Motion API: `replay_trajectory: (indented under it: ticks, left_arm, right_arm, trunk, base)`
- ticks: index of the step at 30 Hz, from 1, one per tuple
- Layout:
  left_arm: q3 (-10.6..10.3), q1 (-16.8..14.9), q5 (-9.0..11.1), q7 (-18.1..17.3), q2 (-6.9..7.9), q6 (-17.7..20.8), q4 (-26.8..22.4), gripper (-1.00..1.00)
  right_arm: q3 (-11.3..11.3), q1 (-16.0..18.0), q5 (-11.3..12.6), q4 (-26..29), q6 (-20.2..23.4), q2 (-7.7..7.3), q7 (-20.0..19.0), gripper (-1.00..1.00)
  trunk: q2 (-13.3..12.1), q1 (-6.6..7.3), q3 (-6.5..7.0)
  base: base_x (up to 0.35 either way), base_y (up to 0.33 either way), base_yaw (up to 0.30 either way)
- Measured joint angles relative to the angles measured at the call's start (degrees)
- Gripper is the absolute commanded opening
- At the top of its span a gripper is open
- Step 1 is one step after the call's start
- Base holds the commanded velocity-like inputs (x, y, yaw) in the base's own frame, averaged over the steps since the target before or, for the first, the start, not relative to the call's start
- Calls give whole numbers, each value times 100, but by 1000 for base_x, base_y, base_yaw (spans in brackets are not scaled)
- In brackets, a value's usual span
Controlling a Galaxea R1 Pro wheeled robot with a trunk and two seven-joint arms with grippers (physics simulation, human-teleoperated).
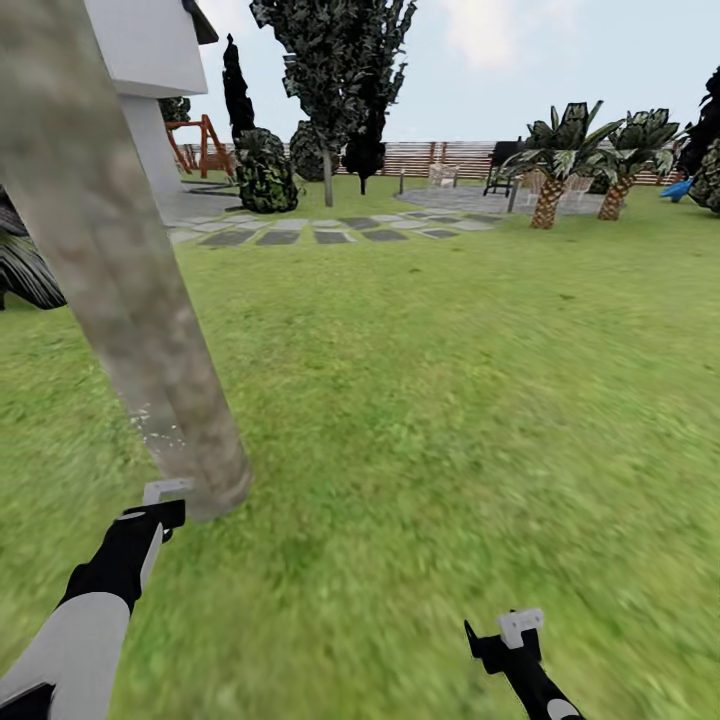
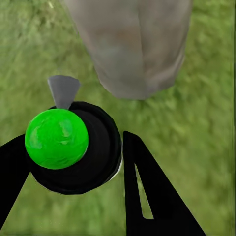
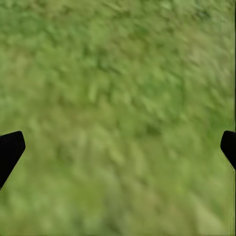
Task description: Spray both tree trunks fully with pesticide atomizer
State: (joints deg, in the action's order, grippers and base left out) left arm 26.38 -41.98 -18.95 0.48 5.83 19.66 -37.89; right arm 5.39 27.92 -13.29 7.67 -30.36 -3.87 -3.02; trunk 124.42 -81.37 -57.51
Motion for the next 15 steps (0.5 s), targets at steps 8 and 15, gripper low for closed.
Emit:
replay_trajectory:
  ticks: [8,15]
  left_arm:
    - [-1,0,0,1,0,-2,-3,-100]
    - [3,1,0,-1,0,-2,-8,-100]
  right_arm:
    - [0,0,0,-5,-1,0,0,100]
    - [0,1,0,-8,1,0,0,100]
  trunk:
    - [0,0,0]
    - [0,0,0]
  base:
    - [142,-272,3]
    - [141,-272,63]
